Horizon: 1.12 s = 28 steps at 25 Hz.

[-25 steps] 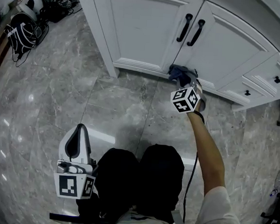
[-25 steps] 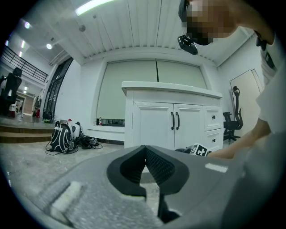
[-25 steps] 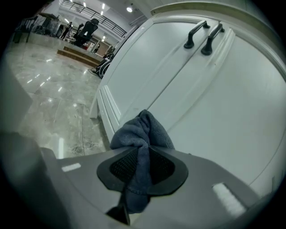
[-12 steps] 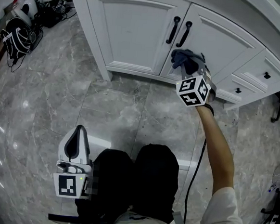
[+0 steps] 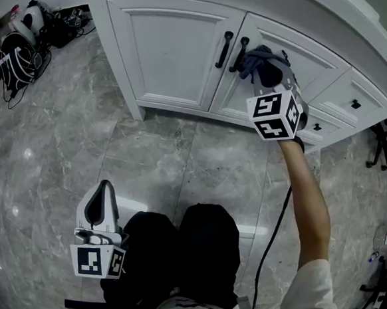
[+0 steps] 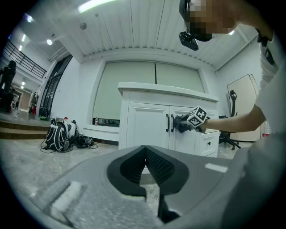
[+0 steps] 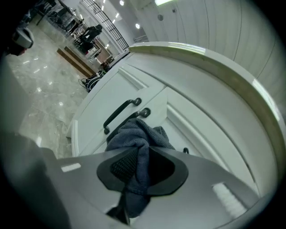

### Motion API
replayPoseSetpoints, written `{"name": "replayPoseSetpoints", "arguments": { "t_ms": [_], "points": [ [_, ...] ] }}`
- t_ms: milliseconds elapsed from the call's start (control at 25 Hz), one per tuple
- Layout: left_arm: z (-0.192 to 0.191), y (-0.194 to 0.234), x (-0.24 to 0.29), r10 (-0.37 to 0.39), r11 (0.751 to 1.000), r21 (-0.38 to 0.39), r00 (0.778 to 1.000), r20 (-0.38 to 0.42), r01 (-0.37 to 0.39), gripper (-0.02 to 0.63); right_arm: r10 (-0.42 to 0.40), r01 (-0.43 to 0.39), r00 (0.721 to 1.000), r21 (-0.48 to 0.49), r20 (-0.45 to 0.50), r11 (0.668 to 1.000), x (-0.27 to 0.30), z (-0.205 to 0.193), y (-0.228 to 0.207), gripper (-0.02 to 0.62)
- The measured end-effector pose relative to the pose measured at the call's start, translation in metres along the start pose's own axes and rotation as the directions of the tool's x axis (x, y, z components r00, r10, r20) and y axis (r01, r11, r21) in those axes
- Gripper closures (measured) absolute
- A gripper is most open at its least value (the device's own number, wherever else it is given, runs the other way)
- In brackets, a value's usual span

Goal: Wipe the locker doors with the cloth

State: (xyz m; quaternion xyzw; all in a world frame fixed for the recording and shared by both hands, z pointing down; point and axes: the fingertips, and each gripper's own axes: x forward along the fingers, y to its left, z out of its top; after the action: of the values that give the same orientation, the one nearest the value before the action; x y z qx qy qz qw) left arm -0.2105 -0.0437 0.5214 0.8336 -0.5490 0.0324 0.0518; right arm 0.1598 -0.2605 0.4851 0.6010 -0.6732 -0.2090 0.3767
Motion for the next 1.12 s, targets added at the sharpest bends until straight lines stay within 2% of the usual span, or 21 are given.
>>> {"name": "replayPoseSetpoints", "arguments": {
  "t_ms": [200,360,640,920,1120],
  "points": [
    [0.001,-0.001,-0.001,-0.002,1.0,0.003,1.0,0.002,0.002,0.604,-0.057,0.057,0.997,0.0,0.06,0.998,-0.013,0.032,-0.036,0.518],
    [0.001,-0.002,-0.001,0.0,1.0,0.005,1.0,-0.001,0.0,0.604,-0.075,0.07,0.993,0.047,0.092,0.996,-0.018,0.037,-0.046,0.518],
    [0.002,-0.003,-0.001,0.003,1.0,0.016,1.0,-0.002,-0.003,0.604,-0.142,0.117,0.982,0.19,0.125,0.975,-0.031,0.019,-0.071,0.518],
    [0.003,-0.008,0.002,-0.002,1.0,0.027,1.0,-0.006,0.002,0.604,-0.234,0.182,0.964,0.325,0.127,0.928,-0.044,-0.012,-0.098,0.518],
    [0.0,-0.01,0.002,0.0,0.999,0.032,1.0,-0.017,0.0,0.604,-0.25,0.181,0.96,0.393,0.13,0.902,-0.038,-0.025,-0.084,0.52]
  ]
}}
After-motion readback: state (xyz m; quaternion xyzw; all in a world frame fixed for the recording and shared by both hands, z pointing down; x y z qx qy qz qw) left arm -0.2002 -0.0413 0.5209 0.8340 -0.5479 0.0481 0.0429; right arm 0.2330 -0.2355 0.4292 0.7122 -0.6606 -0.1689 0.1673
